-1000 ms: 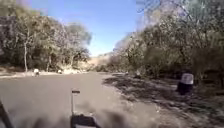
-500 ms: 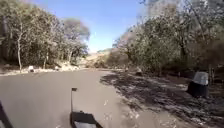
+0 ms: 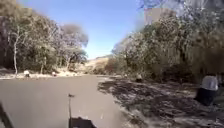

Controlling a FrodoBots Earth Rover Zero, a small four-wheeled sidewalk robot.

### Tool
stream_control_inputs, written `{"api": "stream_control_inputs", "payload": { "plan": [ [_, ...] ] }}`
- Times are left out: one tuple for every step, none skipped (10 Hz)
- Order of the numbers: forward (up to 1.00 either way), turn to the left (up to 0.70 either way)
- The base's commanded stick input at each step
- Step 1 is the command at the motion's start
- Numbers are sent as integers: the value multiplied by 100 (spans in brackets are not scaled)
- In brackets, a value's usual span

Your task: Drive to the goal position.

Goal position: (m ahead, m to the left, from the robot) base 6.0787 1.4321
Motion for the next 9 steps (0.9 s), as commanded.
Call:
{"api": "stream_control_inputs", "payload": {
  "plan": [
    [100,0],
    [100,0],
    [100,2],
    [100,11],
    [100,20],
    [100,27],
    [100,27],
    [100,27],
    [100,27]
  ]
}}
